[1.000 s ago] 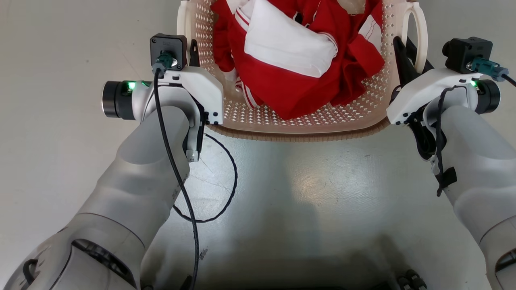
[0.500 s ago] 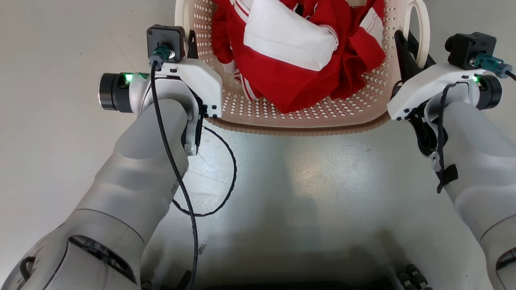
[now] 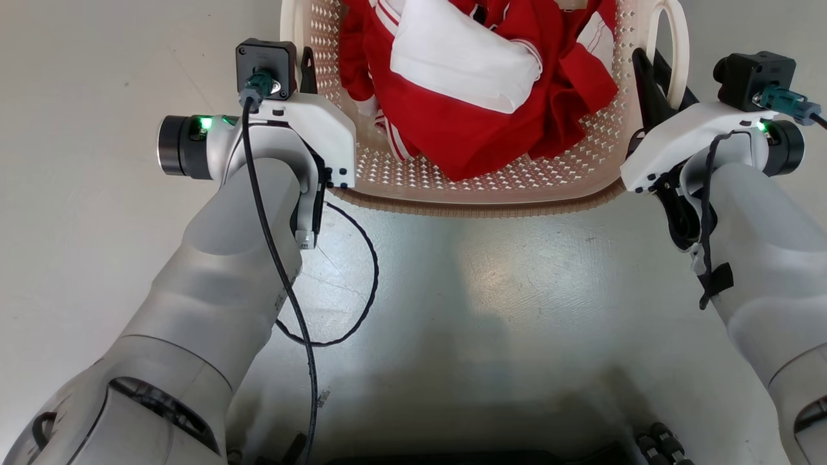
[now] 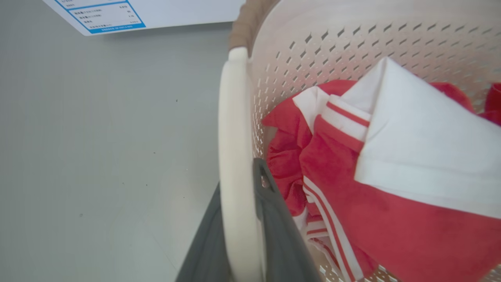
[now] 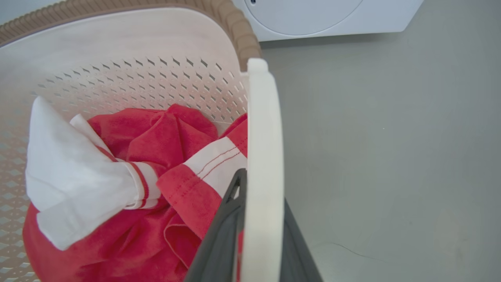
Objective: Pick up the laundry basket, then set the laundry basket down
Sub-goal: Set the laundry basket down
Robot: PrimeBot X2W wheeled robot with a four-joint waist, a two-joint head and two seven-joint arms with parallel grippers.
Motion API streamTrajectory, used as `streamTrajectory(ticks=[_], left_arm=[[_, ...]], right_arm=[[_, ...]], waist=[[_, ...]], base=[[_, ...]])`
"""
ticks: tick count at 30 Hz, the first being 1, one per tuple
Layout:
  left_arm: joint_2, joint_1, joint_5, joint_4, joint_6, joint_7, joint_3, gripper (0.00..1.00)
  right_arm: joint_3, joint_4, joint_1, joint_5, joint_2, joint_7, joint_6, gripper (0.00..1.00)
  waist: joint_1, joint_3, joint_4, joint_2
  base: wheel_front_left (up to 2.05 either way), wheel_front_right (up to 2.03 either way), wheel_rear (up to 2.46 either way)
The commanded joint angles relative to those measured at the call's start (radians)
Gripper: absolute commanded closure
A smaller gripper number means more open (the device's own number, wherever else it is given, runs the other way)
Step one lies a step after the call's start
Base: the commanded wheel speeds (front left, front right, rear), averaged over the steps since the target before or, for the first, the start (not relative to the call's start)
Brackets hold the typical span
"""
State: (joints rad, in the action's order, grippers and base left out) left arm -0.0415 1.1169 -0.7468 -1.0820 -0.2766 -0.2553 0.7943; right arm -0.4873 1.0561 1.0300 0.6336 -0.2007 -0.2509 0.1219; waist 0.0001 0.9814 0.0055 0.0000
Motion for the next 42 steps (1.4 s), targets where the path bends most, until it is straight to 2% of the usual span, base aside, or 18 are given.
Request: streamTrajectory(ticks=[1, 23, 24, 25, 26, 28, 30, 31, 35, 36, 37, 38, 40, 42], left_arm=[[-0.009, 0.012, 0.015, 0.014, 0.004, -0.006, -0.014, 1.00], [-0.009, 0.004, 0.020, 0.015, 0.005, -0.006, -0.023, 1.00], [-0.009, 0.004, 0.020, 0.016, 0.004, -0.006, -0.023, 0.87], [-0.009, 0.004, 0.019, 0.016, 0.003, -0.006, -0.022, 0.84], [-0.009, 0.003, 0.016, 0.017, 0.001, -0.006, -0.024, 0.75], [-0.009, 0.003, 0.014, 0.018, -0.001, -0.006, -0.024, 0.57], [-0.009, 0.003, 0.012, 0.021, -0.003, -0.006, -0.024, 0.53], [-0.009, 0.002, 0.012, 0.022, -0.005, -0.006, -0.024, 0.17], [-0.009, 0.002, 0.012, 0.029, -0.010, -0.006, -0.024, 0.13], [-0.009, 0.002, 0.013, 0.030, -0.010, -0.006, -0.025, 0.13], [-0.009, 0.001, 0.014, 0.031, -0.011, -0.006, -0.026, 0.13], [-0.009, 0.001, 0.014, 0.032, -0.011, -0.006, -0.027, 0.08], [-0.009, 0.000, 0.015, 0.034, -0.012, -0.006, -0.029, 0.05], [-0.009, -0.002, 0.017, 0.036, -0.012, -0.006, -0.030, 0.05]], right_arm=[[-0.020, -0.014, -0.031, -0.020, 0.037, -0.011, 0.009, 1.00], [-0.015, -0.003, -0.028, -0.021, 0.035, -0.011, 0.009, 1.00], [-0.014, -0.003, -0.028, -0.020, 0.034, -0.011, 0.009, 1.00], [-0.014, -0.003, -0.028, -0.021, 0.033, -0.011, 0.009, 1.00], [-0.013, -0.002, -0.027, -0.021, 0.032, -0.011, 0.009, 1.00], [-0.012, -0.001, -0.027, -0.021, 0.031, -0.011, 0.009, 0.61], [-0.010, 0.001, -0.026, -0.021, 0.029, -0.011, 0.009, 0.55], [-0.009, 0.002, -0.025, -0.021, 0.029, -0.011, 0.009, 0.50], [-0.005, 0.006, -0.023, -0.022, 0.027, -0.011, 0.009, 0.03], [-0.004, 0.007, -0.023, -0.022, 0.026, -0.011, 0.009, 0.00], [-0.002, 0.007, -0.023, -0.023, 0.026, -0.011, 0.009, 0.00], [0.000, 0.008, -0.022, -0.024, 0.025, -0.011, 0.009, 0.00], [0.004, 0.008, -0.022, -0.027, 0.025, -0.011, 0.009, 0.00], [0.008, 0.008, -0.022, -0.030, 0.024, -0.011, 0.009, 0.00]], waist=[[-0.0001, -0.001, -0.001, 0.0000], [-0.0001, 0.000, -0.004, 0.0000], [-0.0001, 0.001, -0.003, 0.0000], [-0.0001, 0.001, -0.003, 0.0000], [-0.0001, 0.002, -0.003, 0.0000], [-0.0001, 0.003, -0.003, 0.0000], [-0.0001, 0.005, -0.002, 0.0000], [-0.0001, 0.006, -0.002, 0.0000], [-0.0001, 0.009, -0.001, 0.0000], [-0.0001, 0.009, -0.001, 0.0000], [-0.0001, 0.010, 0.000, 0.0000], [-0.0001, 0.011, 0.000, 0.0000], [-0.0001, 0.011, 0.000, 0.0000], [-0.0001, 0.011, 0.001, 0.0000]], base=[[0.00, 0.00, 0.00], [0.00, 0.00, 0.00], [0.00, 0.00, 0.00], [0.00, 0.00, 0.00], [0.00, 0.00, 0.00], [0.00, 0.00, 0.00], [0.00, 0.00, 0.00], [0.00, 0.00, 0.00], [0.00, 0.00, 0.00], [0.00, 0.00, 0.00], [0.00, 0.00, 0.00], [0.00, 0.00, 0.00], [0.00, 0.00, 0.00], [0.00, 0.00, 0.00]])
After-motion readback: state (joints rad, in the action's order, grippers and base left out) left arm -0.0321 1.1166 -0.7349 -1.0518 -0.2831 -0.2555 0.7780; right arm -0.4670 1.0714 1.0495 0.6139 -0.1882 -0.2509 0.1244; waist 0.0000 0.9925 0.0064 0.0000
